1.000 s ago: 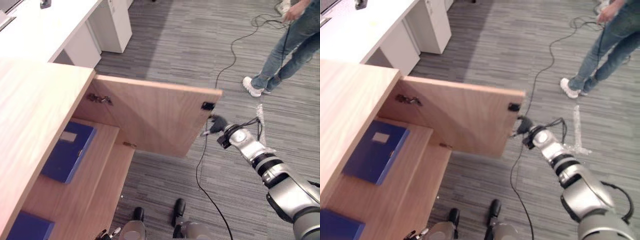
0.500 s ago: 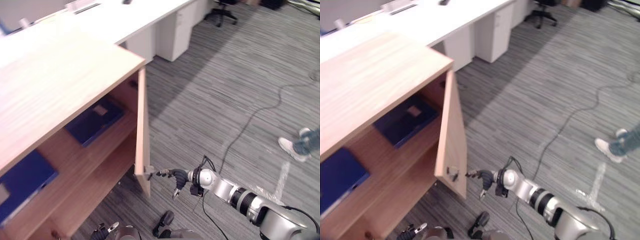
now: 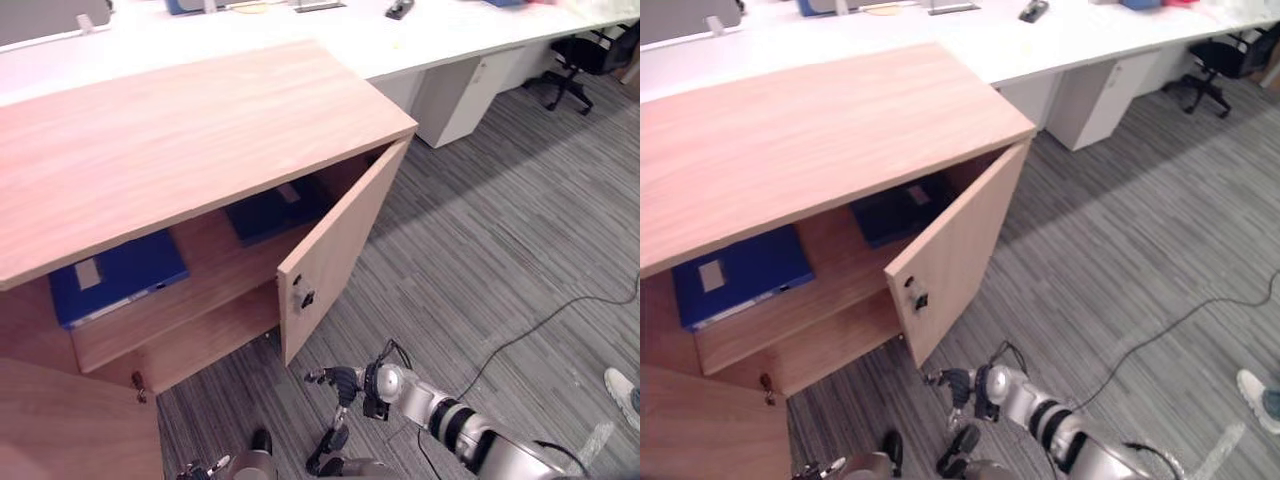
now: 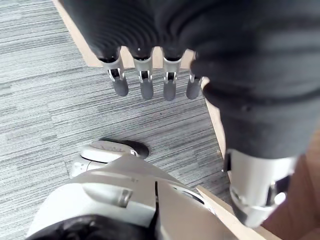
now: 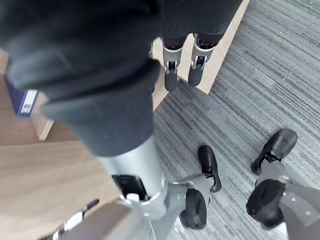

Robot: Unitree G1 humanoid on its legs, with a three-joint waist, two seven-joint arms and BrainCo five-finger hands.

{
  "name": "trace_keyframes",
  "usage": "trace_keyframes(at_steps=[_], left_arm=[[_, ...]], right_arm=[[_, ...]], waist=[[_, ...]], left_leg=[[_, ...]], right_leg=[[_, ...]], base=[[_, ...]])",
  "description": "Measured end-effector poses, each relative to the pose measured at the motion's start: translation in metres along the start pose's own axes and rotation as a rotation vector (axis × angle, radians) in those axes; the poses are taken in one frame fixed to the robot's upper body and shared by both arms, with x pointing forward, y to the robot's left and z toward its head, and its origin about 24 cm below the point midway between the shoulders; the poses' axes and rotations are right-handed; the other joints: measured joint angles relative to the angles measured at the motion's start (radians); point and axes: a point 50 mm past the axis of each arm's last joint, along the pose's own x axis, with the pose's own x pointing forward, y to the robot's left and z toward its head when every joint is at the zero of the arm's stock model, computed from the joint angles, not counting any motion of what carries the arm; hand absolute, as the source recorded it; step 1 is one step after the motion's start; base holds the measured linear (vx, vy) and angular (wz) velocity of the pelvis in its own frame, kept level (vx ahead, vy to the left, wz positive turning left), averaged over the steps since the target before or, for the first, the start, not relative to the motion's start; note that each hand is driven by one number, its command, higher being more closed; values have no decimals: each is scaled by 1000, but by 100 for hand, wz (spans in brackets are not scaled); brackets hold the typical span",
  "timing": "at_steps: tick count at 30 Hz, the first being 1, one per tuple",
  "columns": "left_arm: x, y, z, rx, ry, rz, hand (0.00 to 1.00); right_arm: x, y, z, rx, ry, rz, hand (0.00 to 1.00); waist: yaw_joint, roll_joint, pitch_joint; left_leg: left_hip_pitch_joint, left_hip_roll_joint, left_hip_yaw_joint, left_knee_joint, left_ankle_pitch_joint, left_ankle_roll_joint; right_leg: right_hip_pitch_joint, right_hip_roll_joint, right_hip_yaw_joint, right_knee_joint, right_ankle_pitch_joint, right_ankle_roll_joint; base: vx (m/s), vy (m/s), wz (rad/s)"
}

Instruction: Walk over to the cabinet, pick up the folder, carry it to the office cabinet, place the folder inside the office cabinet, then close the office cabinet door

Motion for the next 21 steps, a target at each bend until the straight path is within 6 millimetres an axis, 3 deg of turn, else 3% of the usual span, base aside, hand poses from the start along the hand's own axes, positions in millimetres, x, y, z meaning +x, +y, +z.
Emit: trace_keyframes(at_steps=[2, 4, 6, 9, 11, 13, 14, 15, 18, 21], left_arm=[[1, -4, 4, -21, -15, -7, 0], [2, -11, 7, -34, -26, -23, 0], [4, -15, 17, -9, -51, -33, 0], [7, -19, 30, 1, -86, -37, 0], [7, -20, 35, 8, -97, -38, 0], [7, -20, 33, 6, -93, -36, 0], [7, -22, 31, -1, -82, -38, 0], [6, -22, 24, -9, -61, -37, 0], [4, -18, 14, -67, -35, -20, 0], [3, -16, 11, -132, -27, -4, 0]], right_arm=[[1, -10, -9, 137, 39, -110, 0], [-4, -19, -27, 334, 77, -240, 0], [-17, -6, -68, 627, 180, -394, 0], [-32, 29, -108, 881, 328, -473, 0], [-36, 50, -121, 989, 397, -477, 0], [-41, 79, -132, 1134, 467, -480, 0], [-45, 83, -136, 1186, 483, -503, 0], [-49, 93, -142, 1250, 506, -524, 0], [-63, 113, -156, 1391, 553, -592, 0], [-71, 127, -162, 1469, 575, -631, 0]], waist=[[-5, 24, 19], [-11, 65, 47], [-30, 65, 54], [-39, 62, 56], [-46, 51, 57], [-49, 36, 52], [-53, 48, 55], [-57, 67, 45], [-69, 66, 16], [-72, 61, 12]], left_leg=[[-27, 16, -58, 50, -9, 12], [-63, 39, -138, 108, -16, 23], [-95, -3, -287, 135, -14, 10], [-129, -72, -440, 151, -5, -15], [-135, -98, -500, 152, 1, -38], [-133, -118, -554, 145, 12, -78], [-134, -102, -574, 142, 15, -94], [-126, -63, -585, 120, 26, -109], [-81, 8, -617, 38, 52, -146], [-80, 24, -623, 25, 73, -154]], right_leg=[[-5, -2, 33, 55, 7, 10], [-46, -10, 187, 193, -7, 15], [-73, -63, 439, 310, -121, 90], [-55, -129, 623, 313, -167, 139], [-29, -152, 638, 274, -168, 144], [37, -172, 591, 218, -249, 199], [49, -156, 564, 201, -263, 202], [57, -119, 541, 202, -266, 188], [84, -63, 503, 203, -282, 160], [104, -45, 468, 204, -293, 142]], base=[[31, 96, 73], [-16, 138, 114], [-31, 56, 184], [40, -132, 172], [26, -219, 132], [70, -393, 98], [86, -408, 47], [66, -389, 29], [40, -275, 22], [23, -171, 33]])
